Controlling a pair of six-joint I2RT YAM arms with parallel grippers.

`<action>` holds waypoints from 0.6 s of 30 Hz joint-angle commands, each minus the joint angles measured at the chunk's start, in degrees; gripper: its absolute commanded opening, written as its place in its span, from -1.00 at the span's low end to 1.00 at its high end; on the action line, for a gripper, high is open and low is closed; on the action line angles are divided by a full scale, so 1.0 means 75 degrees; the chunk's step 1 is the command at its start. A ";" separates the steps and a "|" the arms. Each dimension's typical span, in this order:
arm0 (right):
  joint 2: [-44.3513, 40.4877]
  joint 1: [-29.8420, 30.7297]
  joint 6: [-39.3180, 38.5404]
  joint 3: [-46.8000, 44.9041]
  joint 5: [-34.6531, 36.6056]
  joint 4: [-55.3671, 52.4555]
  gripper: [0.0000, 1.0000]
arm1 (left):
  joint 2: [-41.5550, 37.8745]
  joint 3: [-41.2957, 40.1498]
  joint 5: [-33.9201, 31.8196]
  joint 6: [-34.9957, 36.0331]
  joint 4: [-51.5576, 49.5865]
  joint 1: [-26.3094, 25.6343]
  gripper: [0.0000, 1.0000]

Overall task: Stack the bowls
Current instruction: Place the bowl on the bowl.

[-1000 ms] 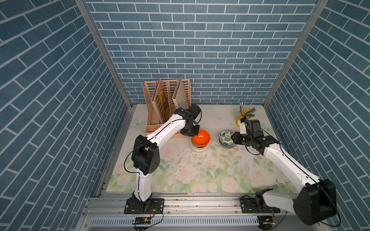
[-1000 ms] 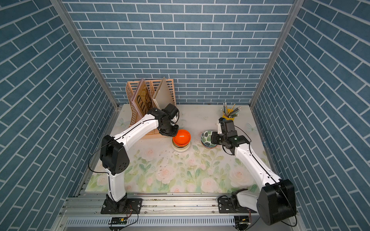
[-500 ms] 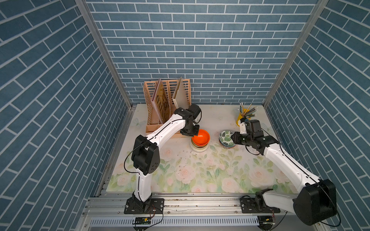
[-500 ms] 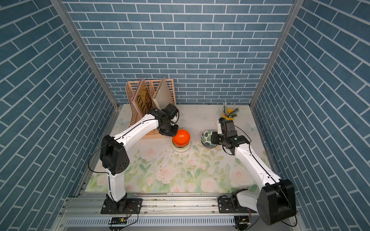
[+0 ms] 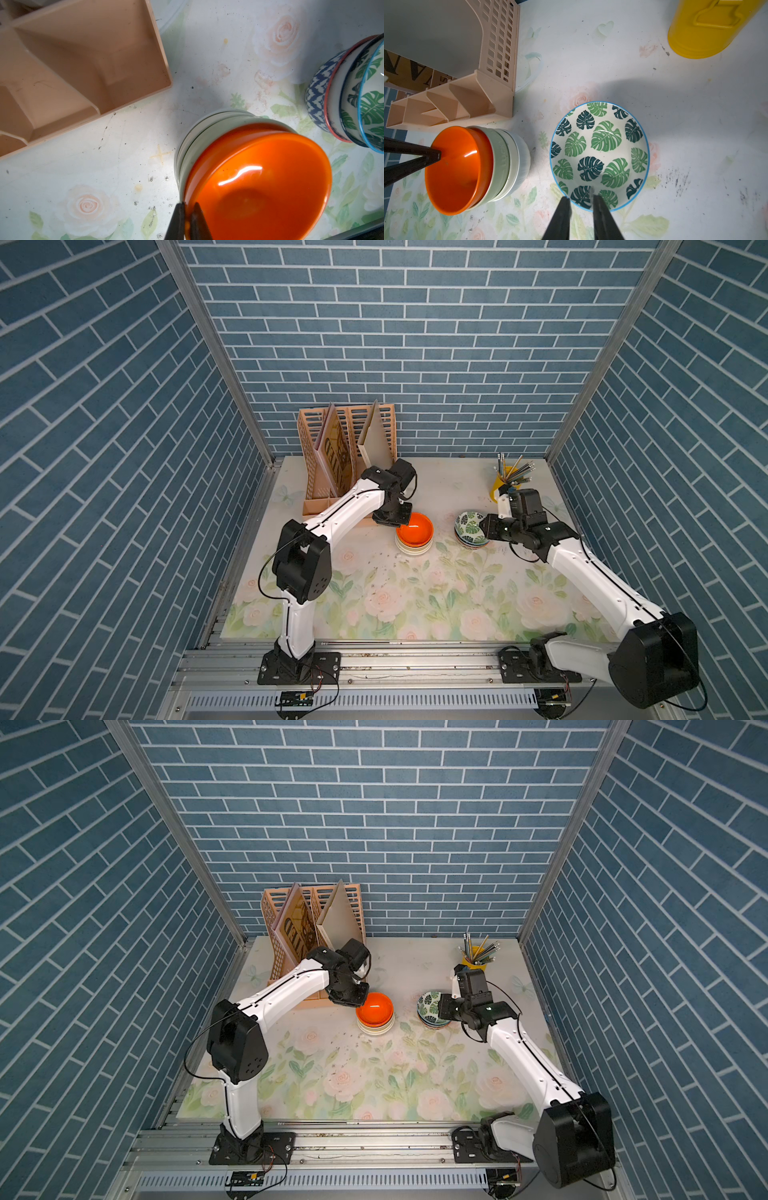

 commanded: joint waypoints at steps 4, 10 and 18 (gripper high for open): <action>0.0048 0.0046 -0.0111 -0.0078 0.0074 -0.0063 -0.52 | -0.0200 -0.0127 0.0041 0.0060 0.0092 0.0043 -0.95; 0.0039 0.0053 -0.0113 -0.0101 0.0074 -0.0063 -0.52 | -0.0200 -0.0139 0.0024 0.0041 0.0085 0.0044 -0.76; 0.0037 0.0053 -0.0106 -0.0099 0.0082 -0.0063 -0.52 | -0.0224 -0.0245 -0.0017 0.0075 0.0126 0.0041 -0.46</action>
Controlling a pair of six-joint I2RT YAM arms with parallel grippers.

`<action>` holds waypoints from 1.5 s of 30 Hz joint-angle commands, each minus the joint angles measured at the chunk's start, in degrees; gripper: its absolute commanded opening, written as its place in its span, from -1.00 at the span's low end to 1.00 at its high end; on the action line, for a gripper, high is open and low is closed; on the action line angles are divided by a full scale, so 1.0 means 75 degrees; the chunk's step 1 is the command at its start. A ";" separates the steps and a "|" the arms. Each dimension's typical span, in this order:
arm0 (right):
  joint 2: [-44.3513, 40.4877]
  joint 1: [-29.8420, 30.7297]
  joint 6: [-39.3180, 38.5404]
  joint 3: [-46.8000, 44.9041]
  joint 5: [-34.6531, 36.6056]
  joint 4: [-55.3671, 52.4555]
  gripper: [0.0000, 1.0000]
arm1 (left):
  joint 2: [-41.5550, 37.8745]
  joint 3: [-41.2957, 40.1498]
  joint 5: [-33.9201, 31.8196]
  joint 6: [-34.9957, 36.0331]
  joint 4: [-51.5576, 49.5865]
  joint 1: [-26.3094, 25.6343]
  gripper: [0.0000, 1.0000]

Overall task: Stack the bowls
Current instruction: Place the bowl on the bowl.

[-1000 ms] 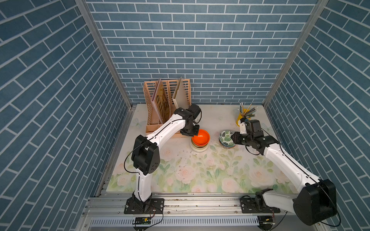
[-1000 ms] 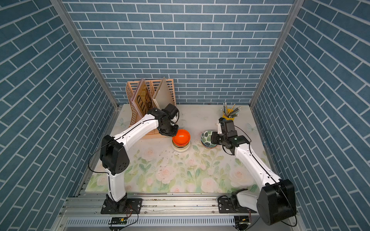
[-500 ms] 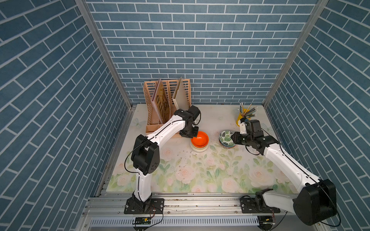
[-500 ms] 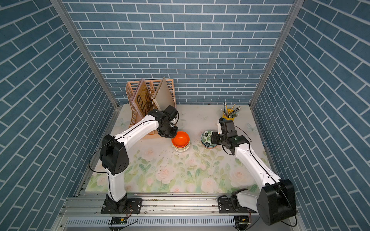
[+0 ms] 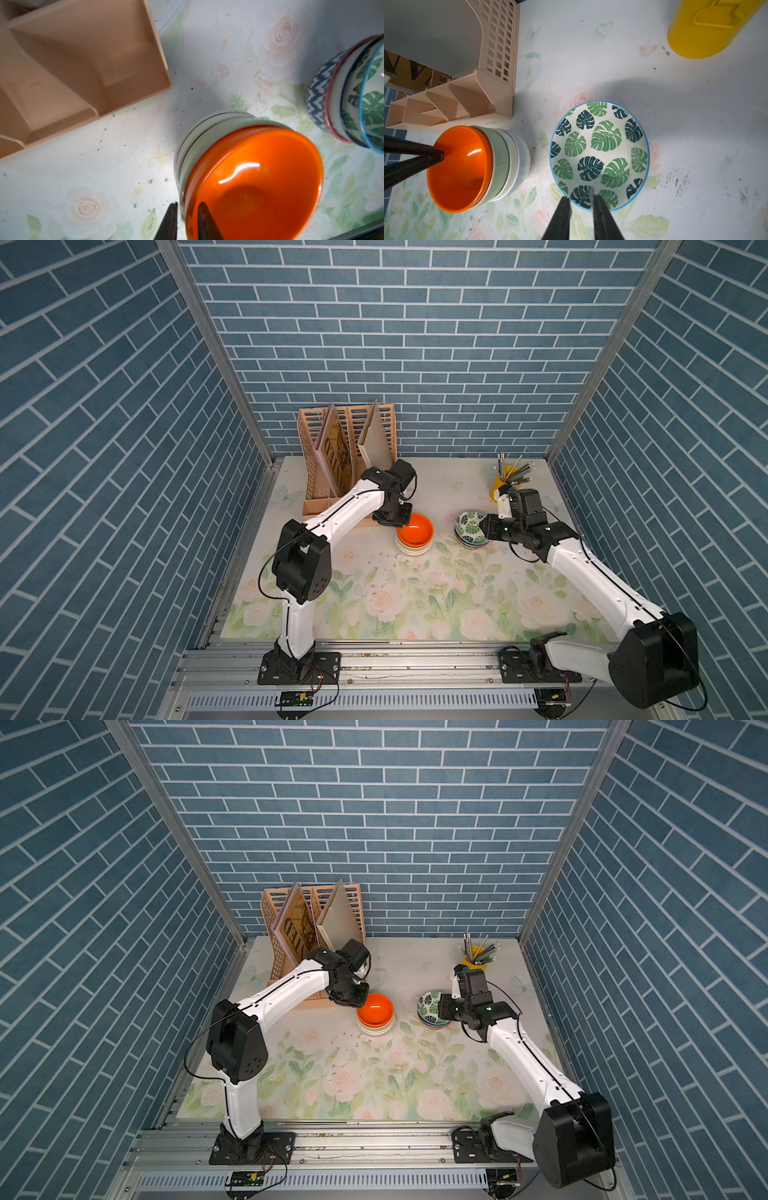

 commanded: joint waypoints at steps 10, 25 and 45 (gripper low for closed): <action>0.0058 0.0049 -0.0108 -0.0089 0.0089 -0.0066 -0.52 | -0.0370 -0.0134 -0.0035 0.0069 -0.0012 0.0145 -0.45; 0.0083 0.0050 -0.0108 -0.0089 0.0104 -0.0077 -0.52 | -0.0433 -0.0338 0.0140 0.0048 0.0126 0.0162 -0.77; 0.0022 0.0052 -0.0122 -0.0056 0.0348 -0.0049 -0.51 | -0.1500 -0.0459 -0.0641 -0.0229 0.0840 0.0364 -0.43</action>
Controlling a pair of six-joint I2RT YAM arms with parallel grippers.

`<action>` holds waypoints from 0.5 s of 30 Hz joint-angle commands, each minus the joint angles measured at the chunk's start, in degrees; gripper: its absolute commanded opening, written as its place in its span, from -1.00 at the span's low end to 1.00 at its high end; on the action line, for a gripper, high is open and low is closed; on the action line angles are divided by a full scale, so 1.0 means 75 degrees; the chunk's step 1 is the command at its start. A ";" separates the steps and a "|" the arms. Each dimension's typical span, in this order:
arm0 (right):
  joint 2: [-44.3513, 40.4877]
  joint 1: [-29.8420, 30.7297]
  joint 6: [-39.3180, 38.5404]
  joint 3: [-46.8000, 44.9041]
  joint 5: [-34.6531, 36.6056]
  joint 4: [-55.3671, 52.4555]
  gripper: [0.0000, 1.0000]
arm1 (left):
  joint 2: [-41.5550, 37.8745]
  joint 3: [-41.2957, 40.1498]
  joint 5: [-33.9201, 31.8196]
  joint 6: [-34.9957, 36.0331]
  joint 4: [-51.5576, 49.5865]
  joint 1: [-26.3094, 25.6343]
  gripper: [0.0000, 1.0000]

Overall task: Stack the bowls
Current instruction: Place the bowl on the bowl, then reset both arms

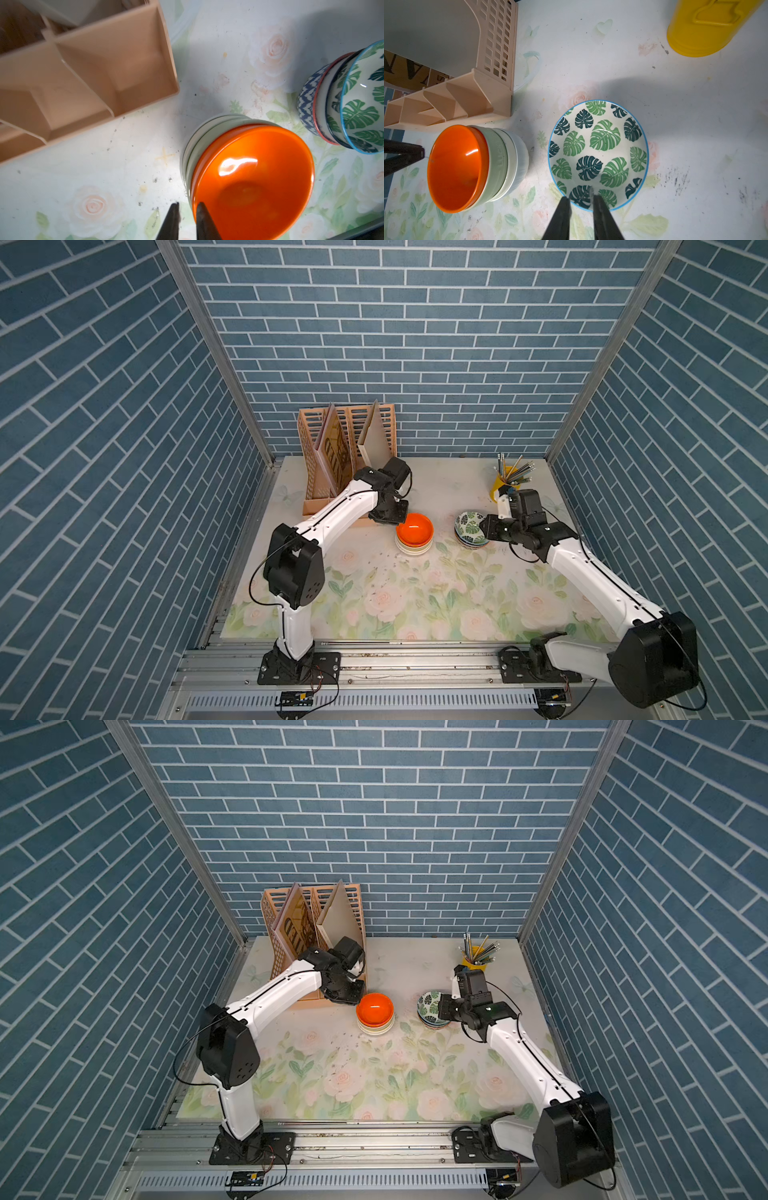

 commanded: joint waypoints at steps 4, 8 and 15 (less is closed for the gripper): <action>-0.0178 0.0050 -0.0094 -0.0061 0.1058 0.0065 -0.29 | -0.2248 -0.1440 -0.1668 -0.0358 0.1964 0.0378 -0.01; -0.0544 0.0044 -0.0045 -0.0297 0.1886 0.0477 0.06 | -0.4416 -0.3694 -0.3108 -0.0792 0.4143 0.0583 0.53; -0.1379 0.0040 -0.0452 -0.1432 0.3726 0.2052 0.99 | -0.7557 -0.8472 -0.5302 -0.0698 0.8816 0.0684 0.99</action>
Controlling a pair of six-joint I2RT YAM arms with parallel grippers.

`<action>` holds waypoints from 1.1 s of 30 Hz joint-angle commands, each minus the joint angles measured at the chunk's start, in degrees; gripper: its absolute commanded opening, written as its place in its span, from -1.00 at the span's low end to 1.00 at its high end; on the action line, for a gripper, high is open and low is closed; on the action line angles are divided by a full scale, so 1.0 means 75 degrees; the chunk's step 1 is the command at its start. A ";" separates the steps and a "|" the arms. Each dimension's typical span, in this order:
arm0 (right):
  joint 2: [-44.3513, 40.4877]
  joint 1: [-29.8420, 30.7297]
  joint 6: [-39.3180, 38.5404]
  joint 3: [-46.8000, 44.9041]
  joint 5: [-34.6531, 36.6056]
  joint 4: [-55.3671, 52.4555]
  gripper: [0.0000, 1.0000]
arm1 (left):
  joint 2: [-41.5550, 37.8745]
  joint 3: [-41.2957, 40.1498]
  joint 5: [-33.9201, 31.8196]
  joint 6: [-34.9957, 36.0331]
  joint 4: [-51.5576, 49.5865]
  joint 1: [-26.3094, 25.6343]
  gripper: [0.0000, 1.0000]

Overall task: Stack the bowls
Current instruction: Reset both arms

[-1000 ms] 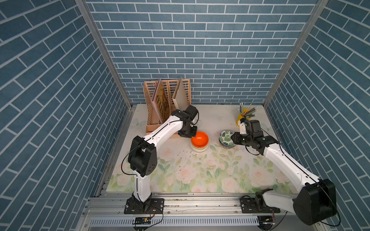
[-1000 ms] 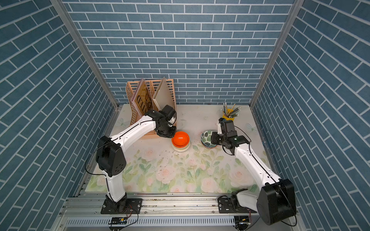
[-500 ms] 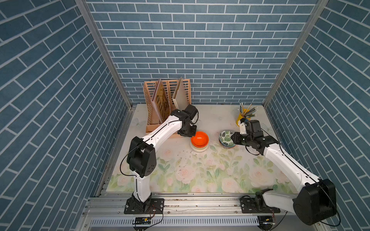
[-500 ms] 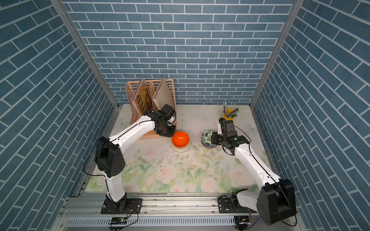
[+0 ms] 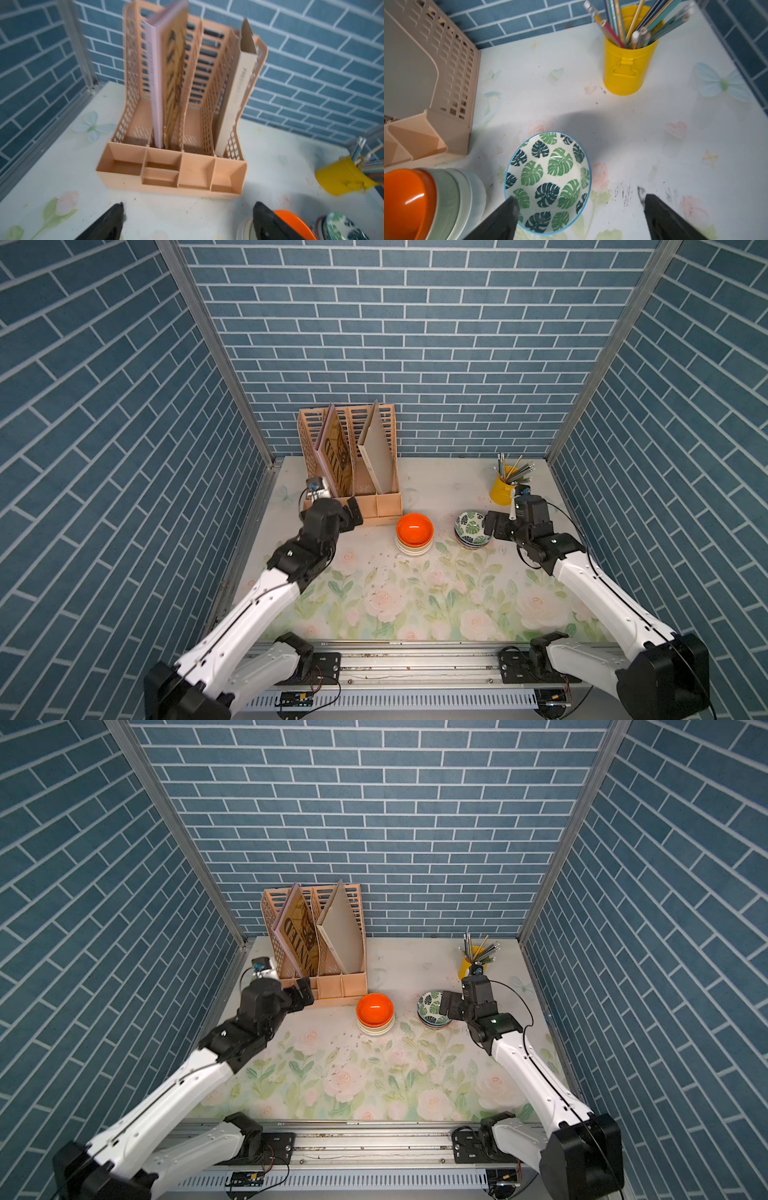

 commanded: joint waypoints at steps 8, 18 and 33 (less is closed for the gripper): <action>-0.1179 -0.0039 -0.2032 -0.3155 0.2799 0.5527 0.99 | 0.0147 -0.3298 -0.2402 0.2778 0.5947 0.0121 0.99; 0.0913 -0.0928 -0.2612 -0.4718 0.3232 0.9611 0.99 | 0.2458 -0.4931 -0.0629 0.4251 1.0769 0.1868 0.99; 0.2962 -0.1494 -0.3503 -0.5627 0.0940 1.3889 0.99 | 0.4561 -0.5365 0.1711 0.4033 1.3232 0.2908 0.99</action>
